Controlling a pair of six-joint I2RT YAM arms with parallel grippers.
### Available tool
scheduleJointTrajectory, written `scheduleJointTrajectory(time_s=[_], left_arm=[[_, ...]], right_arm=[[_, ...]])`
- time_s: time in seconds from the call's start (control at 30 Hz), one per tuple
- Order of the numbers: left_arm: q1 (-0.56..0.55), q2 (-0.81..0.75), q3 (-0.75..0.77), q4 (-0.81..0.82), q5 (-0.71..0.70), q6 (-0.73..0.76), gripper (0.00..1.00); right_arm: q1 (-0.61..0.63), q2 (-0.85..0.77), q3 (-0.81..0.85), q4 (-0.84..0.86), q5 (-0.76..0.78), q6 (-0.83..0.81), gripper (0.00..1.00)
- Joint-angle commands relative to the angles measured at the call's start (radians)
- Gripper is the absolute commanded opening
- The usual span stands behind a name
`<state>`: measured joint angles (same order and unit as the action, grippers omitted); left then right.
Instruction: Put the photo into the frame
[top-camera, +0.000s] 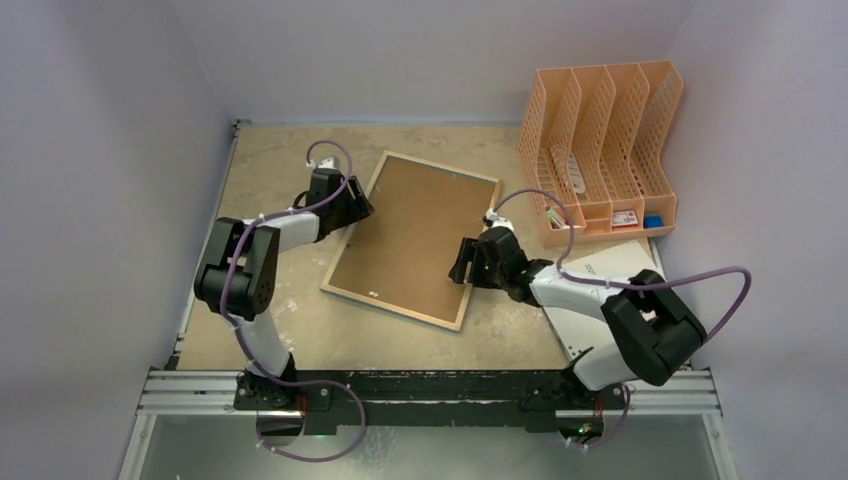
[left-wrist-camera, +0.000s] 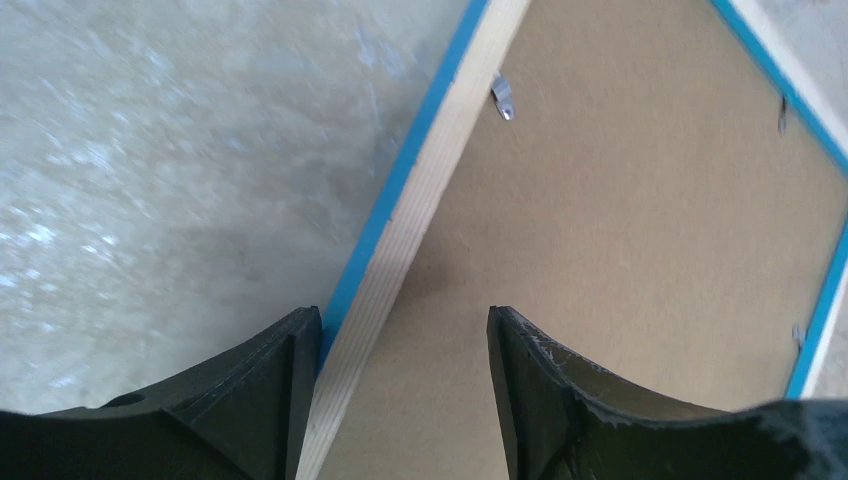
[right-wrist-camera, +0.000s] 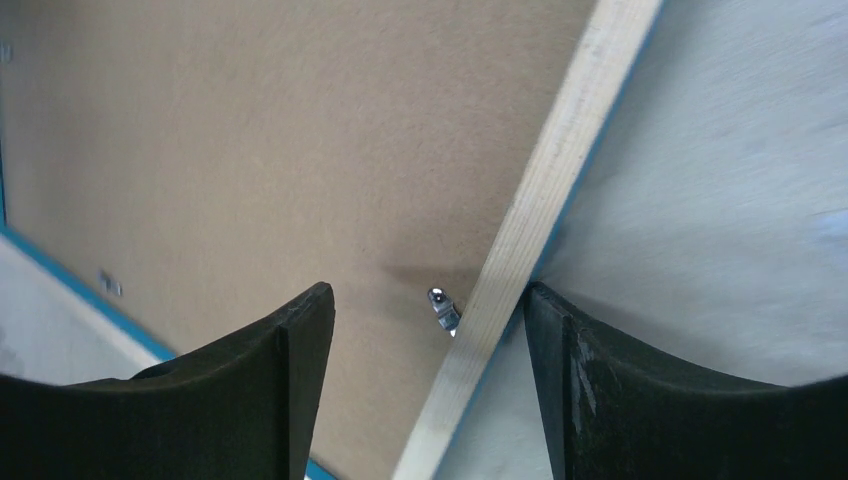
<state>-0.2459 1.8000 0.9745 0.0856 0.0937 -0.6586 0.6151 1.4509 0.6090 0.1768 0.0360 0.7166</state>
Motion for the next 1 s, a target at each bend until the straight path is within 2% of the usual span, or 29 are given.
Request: scheduleJointTrajectory(time_s=[0.0,0.3,0.57,0.77,0.97], left_arm=[[-0.053,-0.010,-0.023,0.131,0.205,-0.062,0.61],[-0.052,0.021,-0.039,0.135,0.234,-0.017,0.61],[-0.049,0.050,-0.009,0.071,0.207,0.019,0.61],[-0.040,0.059,-0.004,0.072,0.207,0.028,0.61],[-0.032,-0.034,0.028,0.019,0.163,0.054,0.63]], right_arm=[[0.167,0.042,0.019,0.146,-0.153,0.205,0.70],[0.312,0.181,0.103,0.296,-0.163,0.248,0.70],[0.402,0.344,0.219,0.315,-0.153,0.273,0.70],[0.417,0.338,0.214,0.301,-0.128,0.294,0.70],[0.417,0.260,0.191,0.271,-0.081,0.267,0.71]])
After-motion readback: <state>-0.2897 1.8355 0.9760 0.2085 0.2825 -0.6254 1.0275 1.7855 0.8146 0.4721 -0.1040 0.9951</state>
